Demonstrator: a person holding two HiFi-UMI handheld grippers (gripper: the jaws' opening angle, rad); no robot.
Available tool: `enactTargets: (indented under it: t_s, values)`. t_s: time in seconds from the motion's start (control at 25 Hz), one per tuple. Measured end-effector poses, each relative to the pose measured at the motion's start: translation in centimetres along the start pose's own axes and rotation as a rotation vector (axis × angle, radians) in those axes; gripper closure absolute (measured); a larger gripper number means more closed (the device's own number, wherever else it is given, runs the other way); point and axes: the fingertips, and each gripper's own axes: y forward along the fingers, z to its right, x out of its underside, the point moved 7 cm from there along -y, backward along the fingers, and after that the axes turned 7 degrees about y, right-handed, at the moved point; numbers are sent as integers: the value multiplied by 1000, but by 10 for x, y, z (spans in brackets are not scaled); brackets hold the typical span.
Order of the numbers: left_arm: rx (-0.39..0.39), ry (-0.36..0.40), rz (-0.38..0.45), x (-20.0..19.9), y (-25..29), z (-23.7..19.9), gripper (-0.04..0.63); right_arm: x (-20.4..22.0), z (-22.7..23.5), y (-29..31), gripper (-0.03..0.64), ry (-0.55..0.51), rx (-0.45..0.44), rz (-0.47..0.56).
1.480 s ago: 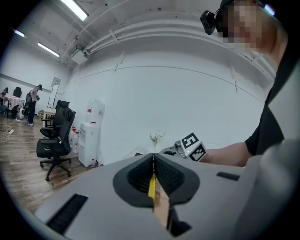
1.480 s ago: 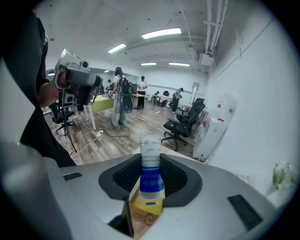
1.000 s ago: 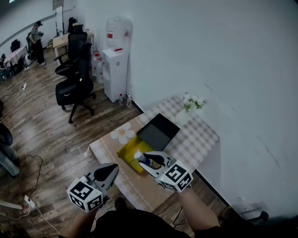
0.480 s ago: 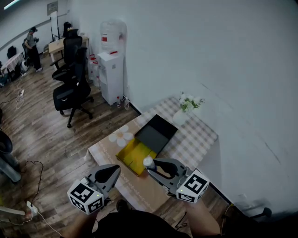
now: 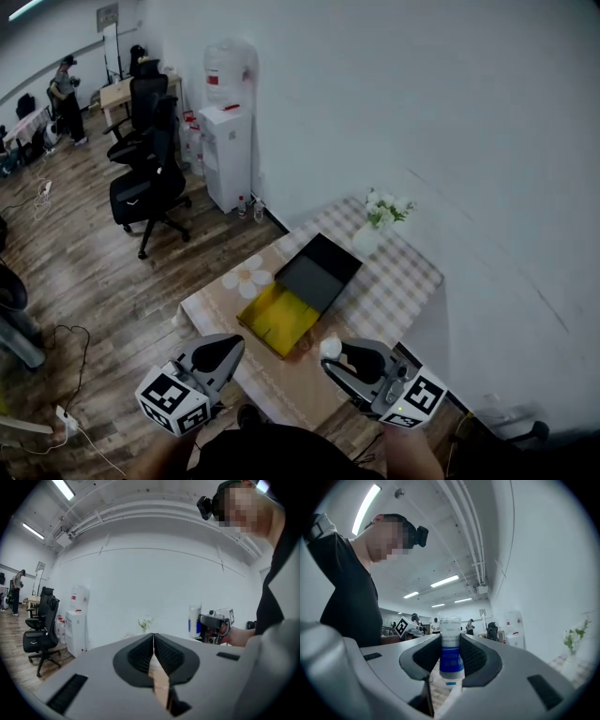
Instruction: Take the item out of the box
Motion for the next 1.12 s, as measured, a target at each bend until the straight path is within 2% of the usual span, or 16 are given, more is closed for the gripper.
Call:
enactTargets:
  t_s: [0.16,0.64,1.12]
  values:
    - [-16,-11,-9,1,2,-6,580,12,7,-11,486,41,35,30]
    - [-7,-3,-7,1,12,-6,580,23,22,-23,489,54,145,67]
    - [-5,-5,-5,2,9,-6,580,24,22,-25,490,41,177,71]
